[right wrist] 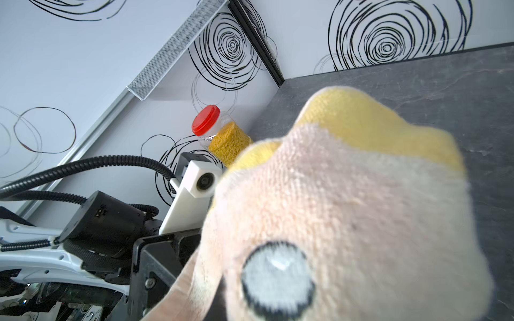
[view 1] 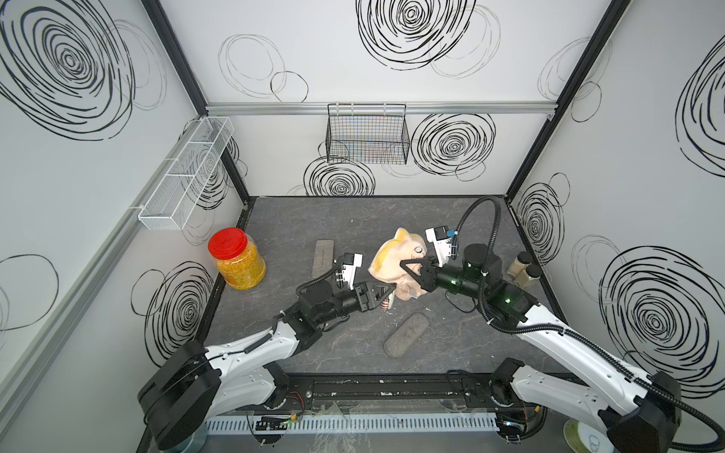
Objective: Wipe the eyeglass case
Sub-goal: Wipe the dirt from the eyeglass case.
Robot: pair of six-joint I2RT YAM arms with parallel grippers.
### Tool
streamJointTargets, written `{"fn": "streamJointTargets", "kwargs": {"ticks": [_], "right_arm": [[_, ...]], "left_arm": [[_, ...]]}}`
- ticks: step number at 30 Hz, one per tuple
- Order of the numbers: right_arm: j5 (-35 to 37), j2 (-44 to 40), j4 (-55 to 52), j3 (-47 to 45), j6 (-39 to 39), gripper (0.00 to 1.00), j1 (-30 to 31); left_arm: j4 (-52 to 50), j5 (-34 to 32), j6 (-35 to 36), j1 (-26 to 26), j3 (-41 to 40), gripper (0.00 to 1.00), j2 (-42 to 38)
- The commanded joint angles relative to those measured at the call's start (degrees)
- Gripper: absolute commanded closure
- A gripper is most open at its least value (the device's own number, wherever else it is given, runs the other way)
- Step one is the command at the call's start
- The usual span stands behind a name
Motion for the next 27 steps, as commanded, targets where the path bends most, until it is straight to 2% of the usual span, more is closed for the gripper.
{"fn": "streamJointTargets", "kwargs": {"ticks": [1, 5, 9, 18, 21, 27], "right_arm": [[0.77, 2.72, -1.46, -0.12, 0.32, 1.0, -0.14], [3.47, 6.33, -8.28, 1.11, 0.42, 1.0, -0.03], [5.17, 5.39, -9.52, 1.82, -0.34, 1.0, -0.33], [-3.97, -4.15, 1.17, -0.01, 1.71, 1.0, -4.79], [-5.16, -2.6, 1.14, -0.43, 2.12, 1.0, -4.85], [-0.87, 1.8, -4.28, -1.22, 1.67, 1.0, -4.71]], "left_arm": [[4.77, 1.39, 0.82, -0.39, 0.52, 0.46, 0.28], [4.52, 1.74, 1.35, -0.51, 0.55, 0.46, 0.46], [4.34, 1.86, 1.66, -0.63, 0.34, 0.46, 0.31], [4.66, 2.13, 1.48, -0.72, 0.06, 0.46, 0.99], [4.73, 2.06, 1.56, -1.09, 0.0, 0.46, 1.25], [5.18, 2.01, 1.48, -1.6, -0.14, 0.46, 1.62]]}}
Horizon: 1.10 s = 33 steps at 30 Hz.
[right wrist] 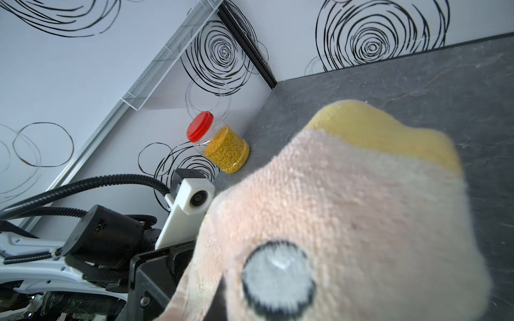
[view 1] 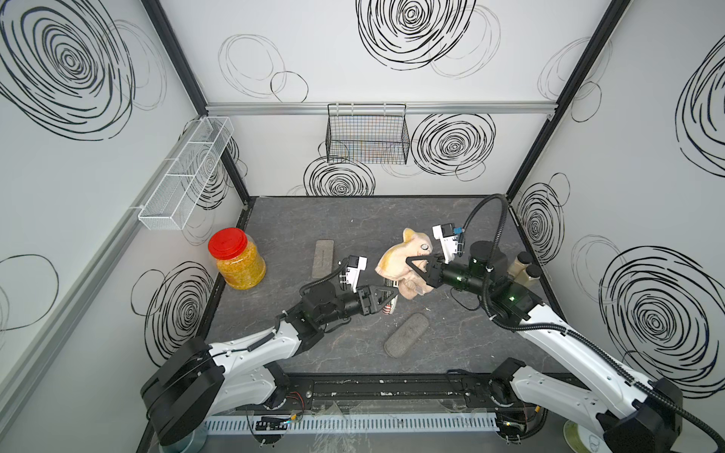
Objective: Wipe the eyeglass case
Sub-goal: Wipe the dirt from the eyeglass case.
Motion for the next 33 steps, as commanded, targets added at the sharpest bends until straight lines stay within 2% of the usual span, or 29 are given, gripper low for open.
{"fn": "streamJointTargets", "kwargs": {"ticks": [1, 8, 12, 15, 19, 23, 29, 33], "right_arm": [[2.92, 1.97, -3.4, -0.87, 0.87, 1.0, 0.15], [4.48, 0.19, -2.78, -0.38, 0.61, 1.0, -0.02], [8.75, -4.16, -1.33, -0.32, 1.1, 1.0, -0.52], [5.28, -6.31, 2.97, -1.98, 2.26, 1.0, -1.04], [0.91, -4.91, 5.68, -3.48, 4.65, 1.0, -1.03], [1.34, -1.77, 2.81, -4.47, 4.61, 1.0, -0.96], [6.0, -0.19, -3.6, -3.06, 3.07, 1.0, -1.0], [2.07, -2.45, -1.21, -1.4, 1.97, 1.0, -1.35]], "left_arm": [[4.98, 0.5, 0.87, -0.38, 0.02, 0.46, 0.16], [4.86, 0.5, 1.34, -0.54, -0.25, 0.45, 0.48], [5.3, 0.42, 1.33, -0.54, -0.54, 0.46, 0.58], [5.96, 0.33, 1.12, -0.66, -0.89, 0.46, 0.73], [6.56, 0.21, 0.97, -0.66, -1.36, 0.46, 1.04], [6.84, 0.13, 0.85, -0.75, -1.62, 0.46, 0.74], [6.51, -0.18, 1.0, -0.83, -1.95, 0.46, -0.27], [6.51, -0.28, 1.02, -0.79, -2.25, 0.46, -0.59]]}}
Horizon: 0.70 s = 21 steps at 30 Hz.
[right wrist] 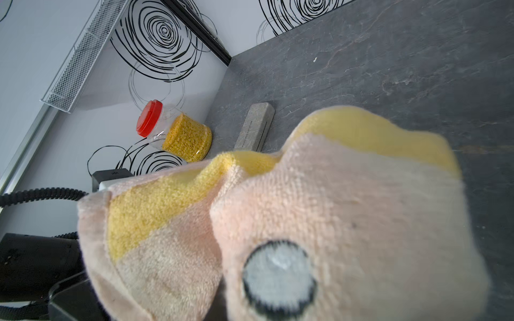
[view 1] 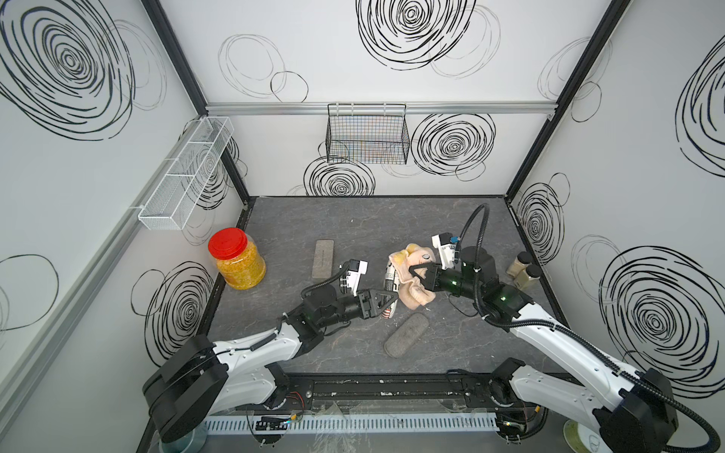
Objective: Wipe the eyeglass case
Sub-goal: Wipe the dirt from the eyeglass case.
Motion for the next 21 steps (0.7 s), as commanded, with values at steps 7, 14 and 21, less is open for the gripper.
{"fn": "streamJointTargets", "kwargs": {"ticks": [7, 14, 21], "right_arm": [[-6.61, -5.25, 10.33, -0.33, 1.98, 1.0, -0.38], [-4.52, 0.05, 4.77, -0.86, 3.09, 1.0, -0.31], [1.97, -1.75, -0.24, 0.78, 3.18, 1.0, -1.64]], "left_arm": [[5.57, -0.43, 0.68, -0.62, -0.44, 0.46, -1.24], [5.74, 0.15, 0.77, -0.72, -0.43, 0.46, -0.63], [5.26, -0.15, 1.24, -0.96, -0.94, 0.46, -1.93]]}}
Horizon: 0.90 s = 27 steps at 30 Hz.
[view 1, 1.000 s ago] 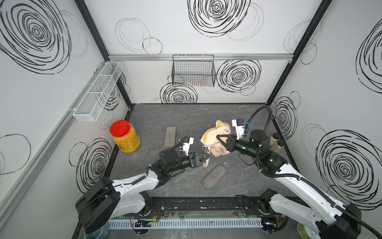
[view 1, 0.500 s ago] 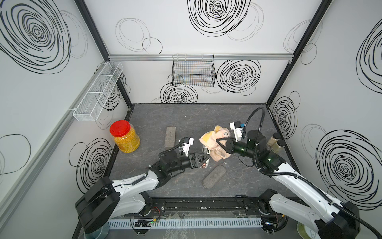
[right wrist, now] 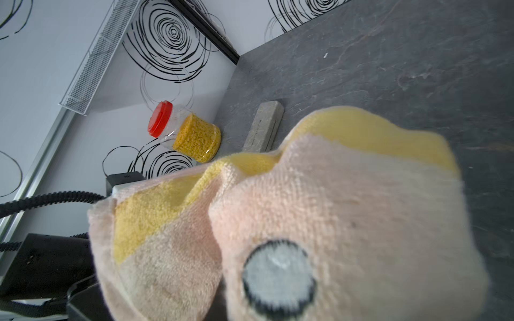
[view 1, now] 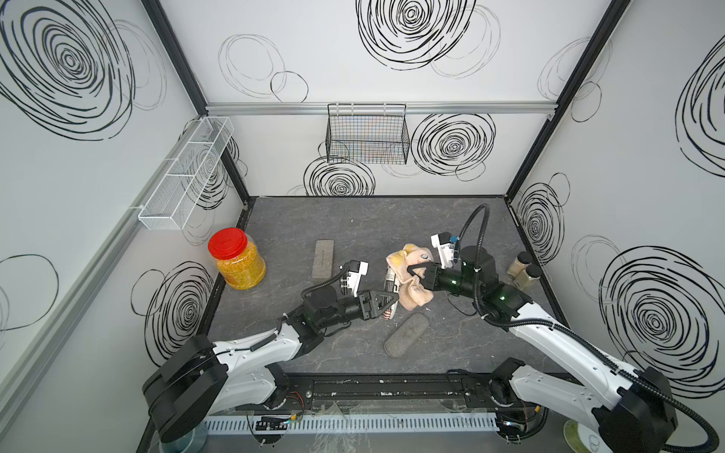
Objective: Wipe the eyeglass case
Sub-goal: Wipe the dirt from the eyeglass case.
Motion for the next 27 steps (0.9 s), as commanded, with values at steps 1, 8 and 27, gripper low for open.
{"fn": "streamJointTargets", "kwargs": {"ticks": [1, 8, 27], "right_arm": [[1.06, -2.99, 0.42, 0.65, 0.92, 1.0, -1.55], [-6.71, -7.13, 8.33, -1.57, 3.06, 1.0, -2.11], [-19.28, -9.14, 7.89, 0.48, 1.95, 1.0, -8.84]], "left_arm": [[4.79, -0.13, 1.34, -0.36, -0.81, 0.46, -1.9], [3.6, 1.0, 3.3, -0.84, -1.19, 0.45, -2.33], [5.57, 10.82, 7.95, -0.49, -1.94, 0.45, -5.96]]}}
